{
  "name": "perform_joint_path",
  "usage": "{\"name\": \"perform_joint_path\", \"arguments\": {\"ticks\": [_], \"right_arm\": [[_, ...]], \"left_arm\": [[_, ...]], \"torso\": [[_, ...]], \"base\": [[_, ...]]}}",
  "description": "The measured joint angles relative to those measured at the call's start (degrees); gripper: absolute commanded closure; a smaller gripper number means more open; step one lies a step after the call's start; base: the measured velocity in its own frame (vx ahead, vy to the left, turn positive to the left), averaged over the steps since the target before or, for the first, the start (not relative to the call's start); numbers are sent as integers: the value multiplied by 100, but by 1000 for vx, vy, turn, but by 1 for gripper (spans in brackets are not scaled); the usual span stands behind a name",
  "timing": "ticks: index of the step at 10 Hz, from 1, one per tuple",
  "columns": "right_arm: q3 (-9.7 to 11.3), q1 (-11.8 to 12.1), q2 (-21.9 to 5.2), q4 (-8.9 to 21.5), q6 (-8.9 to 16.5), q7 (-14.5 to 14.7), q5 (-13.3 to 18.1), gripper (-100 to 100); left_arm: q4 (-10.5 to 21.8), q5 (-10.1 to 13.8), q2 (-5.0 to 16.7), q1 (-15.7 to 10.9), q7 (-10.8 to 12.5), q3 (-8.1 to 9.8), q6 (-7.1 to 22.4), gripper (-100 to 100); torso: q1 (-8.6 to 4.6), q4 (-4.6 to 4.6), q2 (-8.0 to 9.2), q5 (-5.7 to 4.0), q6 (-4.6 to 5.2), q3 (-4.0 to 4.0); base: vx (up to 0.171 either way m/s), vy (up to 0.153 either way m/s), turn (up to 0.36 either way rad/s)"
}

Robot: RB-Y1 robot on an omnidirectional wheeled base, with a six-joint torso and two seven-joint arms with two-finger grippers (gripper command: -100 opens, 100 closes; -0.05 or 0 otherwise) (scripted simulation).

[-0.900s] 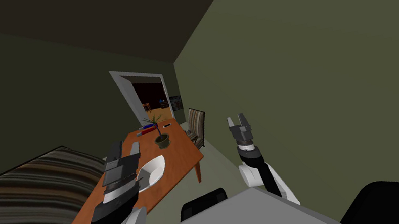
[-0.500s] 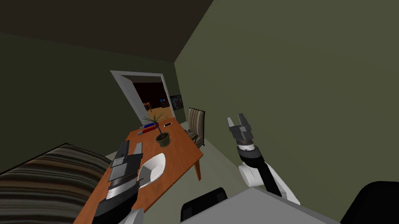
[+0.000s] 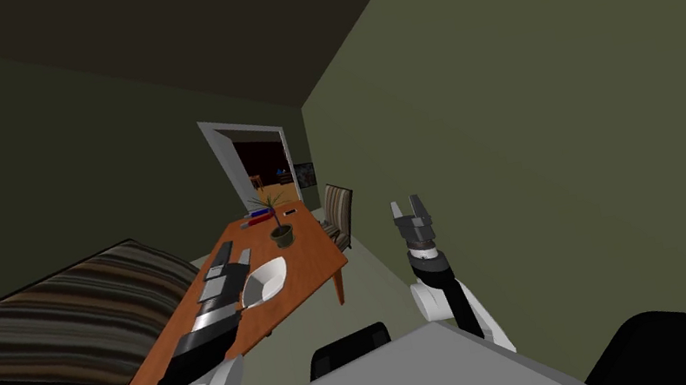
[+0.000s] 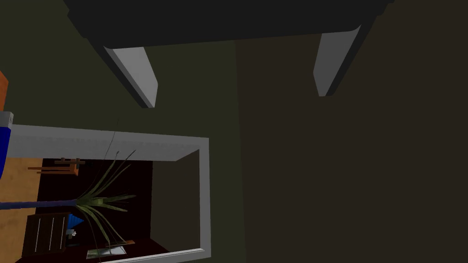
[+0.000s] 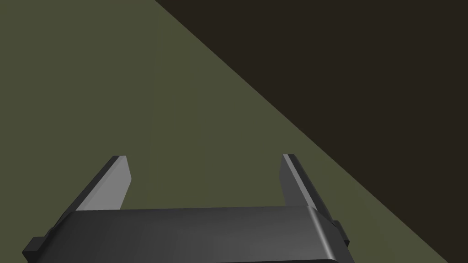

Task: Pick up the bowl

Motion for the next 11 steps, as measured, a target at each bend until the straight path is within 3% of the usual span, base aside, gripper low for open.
{"name": "perform_joint_path", "arguments": {"ticks": [8,11], "right_arm": [[0,0,0,0,0,0,0,0],[0,0,0,0,0,0,0,0]], "left_arm": [[225,180,229,-109,404,113,1065,-100],[454,293,368,-172,631,190,1511,-100]], "torso": [[3,0,-3,0,0,-2],[7,-1,-8,1,0,-4]], "base": [[-67,-14,25],[-55,-8,11]]}}
